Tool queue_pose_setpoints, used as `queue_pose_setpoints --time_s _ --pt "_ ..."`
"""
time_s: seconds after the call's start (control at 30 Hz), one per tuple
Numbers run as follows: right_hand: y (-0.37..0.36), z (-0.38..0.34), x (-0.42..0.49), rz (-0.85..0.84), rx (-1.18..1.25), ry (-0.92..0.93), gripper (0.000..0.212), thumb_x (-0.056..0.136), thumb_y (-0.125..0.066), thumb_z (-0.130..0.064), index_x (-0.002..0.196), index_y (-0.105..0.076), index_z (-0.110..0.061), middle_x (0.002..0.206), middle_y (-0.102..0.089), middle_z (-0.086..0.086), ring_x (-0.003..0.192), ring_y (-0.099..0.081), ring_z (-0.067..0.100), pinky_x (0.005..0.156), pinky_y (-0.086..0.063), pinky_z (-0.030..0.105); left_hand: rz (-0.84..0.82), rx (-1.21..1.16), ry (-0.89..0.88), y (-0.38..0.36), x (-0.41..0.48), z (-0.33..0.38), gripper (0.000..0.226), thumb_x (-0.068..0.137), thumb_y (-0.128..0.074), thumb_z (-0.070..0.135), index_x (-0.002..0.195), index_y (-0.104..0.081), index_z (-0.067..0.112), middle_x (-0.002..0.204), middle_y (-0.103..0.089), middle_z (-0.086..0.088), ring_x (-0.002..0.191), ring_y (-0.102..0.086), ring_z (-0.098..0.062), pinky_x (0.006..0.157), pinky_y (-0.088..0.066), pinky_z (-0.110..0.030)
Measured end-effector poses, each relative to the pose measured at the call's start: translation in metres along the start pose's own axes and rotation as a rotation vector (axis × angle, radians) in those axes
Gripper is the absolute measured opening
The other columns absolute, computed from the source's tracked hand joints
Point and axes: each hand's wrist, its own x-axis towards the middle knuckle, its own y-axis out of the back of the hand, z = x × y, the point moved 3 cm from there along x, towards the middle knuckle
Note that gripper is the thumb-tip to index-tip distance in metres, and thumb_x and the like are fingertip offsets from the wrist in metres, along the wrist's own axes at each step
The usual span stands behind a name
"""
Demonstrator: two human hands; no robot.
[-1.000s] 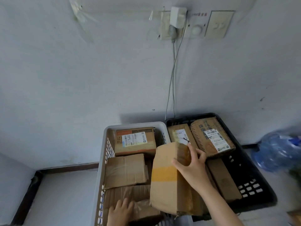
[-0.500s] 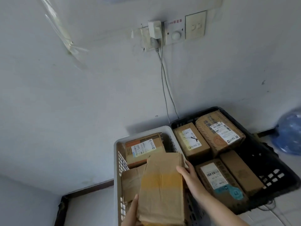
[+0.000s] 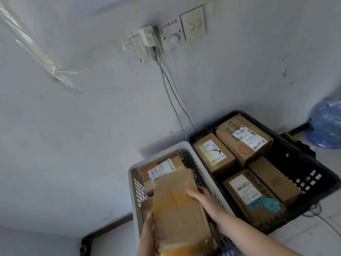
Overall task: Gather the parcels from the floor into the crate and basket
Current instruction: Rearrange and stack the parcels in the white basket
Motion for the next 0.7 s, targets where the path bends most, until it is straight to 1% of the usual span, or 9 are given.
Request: queue_pose_setpoints --time_s 0.07,0.17,0.27,0.33,0.47,0.53,0.6,0.63,0.7 --pt "0.006 -0.004 0.0 0.157 0.032 0.06 0.09 0.056 -0.077 -0.075 0.13 -0.044 -0.038 0.132 -0.042 0.004 0.117 -0.052 0.03 0.098 -0.048 0.05 0.047 0.006 -0.027 -0.013 -0.003 0.0 0.047 0.104 -0.032 0.039 0.115 -0.061 0.004 0.106 -0.066 -0.018 0.099 -0.06 -0.026 0.093 -0.045 -0.041" --pt "0.007 -0.01 0.01 0.27 0.292 0.0 0.088 0.053 -0.077 -0.072 0.125 -0.047 -0.031 0.131 -0.043 0.008 0.109 -0.055 0.031 0.089 -0.053 0.05 0.265 0.052 -0.046 -0.011 0.001 0.005 0.039 0.101 -0.04 0.036 0.123 -0.057 0.008 0.127 -0.058 -0.015 0.114 -0.052 -0.027 0.101 -0.041 -0.046" --pt "-0.012 -0.036 0.022 0.347 0.398 0.045 0.087 0.069 -0.073 -0.067 0.139 -0.033 -0.037 0.138 -0.035 0.006 0.118 -0.049 0.034 0.096 -0.049 0.055 0.402 0.041 -0.095 -0.001 0.005 0.008 0.045 0.103 -0.034 0.039 0.126 -0.056 0.008 0.129 -0.053 -0.013 0.115 -0.049 -0.026 0.098 -0.038 -0.047" --pt "-0.027 -0.052 0.036 0.292 0.391 0.078 0.095 0.072 -0.072 -0.065 0.148 -0.019 -0.043 0.148 -0.032 0.003 0.128 -0.043 0.033 0.101 -0.044 0.057 0.359 0.022 -0.103 -0.002 0.0 0.008 0.054 0.103 -0.026 0.045 0.125 -0.056 0.006 0.124 -0.054 -0.014 0.112 -0.051 -0.027 0.098 -0.037 -0.045" --pt "-0.045 -0.057 0.054 0.024 0.209 0.009 0.094 0.087 -0.068 -0.049 0.154 -0.002 -0.042 0.159 -0.025 0.002 0.135 -0.043 0.031 0.102 -0.043 0.057 0.171 0.287 0.023 0.009 0.003 -0.022 0.064 0.102 -0.016 0.051 0.095 -0.065 0.01 0.105 -0.063 -0.012 0.092 -0.058 -0.023 0.074 -0.043 -0.034" --pt "-0.042 -0.049 0.059 -0.001 0.105 0.002 0.084 0.093 -0.063 -0.045 0.155 -0.007 -0.038 0.158 -0.028 0.004 0.135 -0.044 0.032 0.105 -0.042 0.053 0.146 0.411 0.103 0.02 0.005 -0.042 0.054 0.103 -0.024 0.046 0.089 -0.065 0.013 0.113 -0.062 -0.015 0.094 -0.057 -0.024 0.078 -0.045 -0.036" --pt "-0.033 -0.036 0.066 0.087 -0.001 -0.01 0.067 0.097 -0.057 -0.042 0.153 -0.022 -0.03 0.151 -0.037 0.007 0.132 -0.045 0.03 0.107 -0.04 0.049 0.158 0.56 0.145 0.032 0.009 -0.054 0.041 0.104 -0.033 0.037 0.099 -0.065 0.011 0.125 -0.059 -0.015 0.108 -0.055 -0.027 0.097 -0.043 -0.039" --pt "-0.028 -0.028 0.068 0.13 -0.088 -0.02 0.052 0.098 -0.054 -0.04 0.145 -0.036 -0.026 0.141 -0.046 0.008 0.126 -0.048 0.028 0.104 -0.041 0.045 0.171 0.639 0.13 0.038 0.013 -0.057 0.035 0.103 -0.038 0.033 0.111 -0.063 0.01 0.131 -0.056 -0.012 0.118 -0.052 -0.028 0.105 -0.039 -0.039" --pt "-0.016 -0.008 0.071 0.158 -0.35 -0.027 0.012 0.099 -0.05 -0.032 0.101 -0.055 -0.022 0.096 -0.054 0.004 0.091 -0.054 0.021 0.084 -0.039 0.035 0.208 0.787 0.081 0.051 0.023 -0.06 0.036 0.1 -0.048 0.025 0.13 -0.055 0.009 0.136 -0.051 -0.012 0.127 -0.046 -0.028 0.111 -0.033 -0.038"
